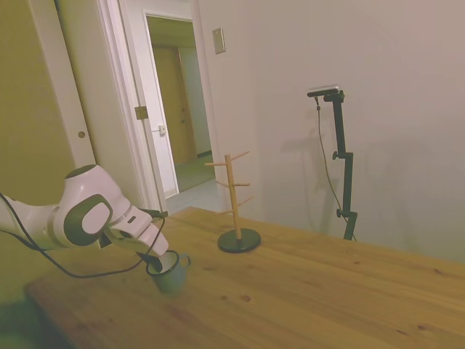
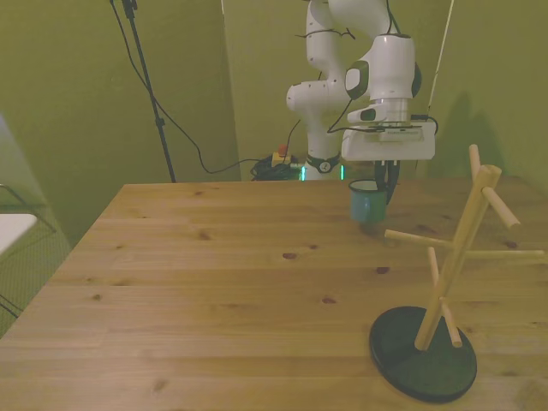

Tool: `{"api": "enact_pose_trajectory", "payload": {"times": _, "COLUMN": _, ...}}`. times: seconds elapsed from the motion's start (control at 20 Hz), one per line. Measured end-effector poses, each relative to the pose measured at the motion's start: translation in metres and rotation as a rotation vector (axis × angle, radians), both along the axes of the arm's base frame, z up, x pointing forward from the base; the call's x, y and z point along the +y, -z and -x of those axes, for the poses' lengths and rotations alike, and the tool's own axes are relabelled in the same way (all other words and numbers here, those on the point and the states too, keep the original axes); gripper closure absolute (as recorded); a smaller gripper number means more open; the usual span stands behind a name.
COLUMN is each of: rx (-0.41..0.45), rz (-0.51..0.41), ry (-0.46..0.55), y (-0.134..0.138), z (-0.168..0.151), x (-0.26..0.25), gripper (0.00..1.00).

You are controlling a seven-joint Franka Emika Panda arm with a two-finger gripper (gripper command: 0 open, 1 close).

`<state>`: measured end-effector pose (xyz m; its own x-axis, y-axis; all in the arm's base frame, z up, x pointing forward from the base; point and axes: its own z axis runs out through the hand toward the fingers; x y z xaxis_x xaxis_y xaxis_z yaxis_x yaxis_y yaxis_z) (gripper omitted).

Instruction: Unload the mug

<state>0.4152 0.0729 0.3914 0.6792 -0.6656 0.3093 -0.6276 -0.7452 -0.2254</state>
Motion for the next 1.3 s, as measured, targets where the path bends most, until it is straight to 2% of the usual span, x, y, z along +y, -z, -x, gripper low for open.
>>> {"api": "enact_pose_trajectory", "payload": {"times": 0.4, "rx": 0.091, "rz": -0.03, "ry": 0.036, "y": -0.005, "z": -0.006, "x": -0.028, "gripper": 1.0}}
{"api": "enact_pose_trajectory", "payload": {"times": 0.65, "rx": 0.102, "rz": -0.029, "ry": 0.048, "y": -0.014, "z": -0.015, "x": -0.032, "gripper": 1.0}}
{"api": "enact_pose_trajectory", "payload": {"times": 1.3, "rx": 0.183, "rz": -0.035, "ry": 0.073, "y": 0.008, "z": -0.05, "x": -0.039, "gripper": 1.0}}
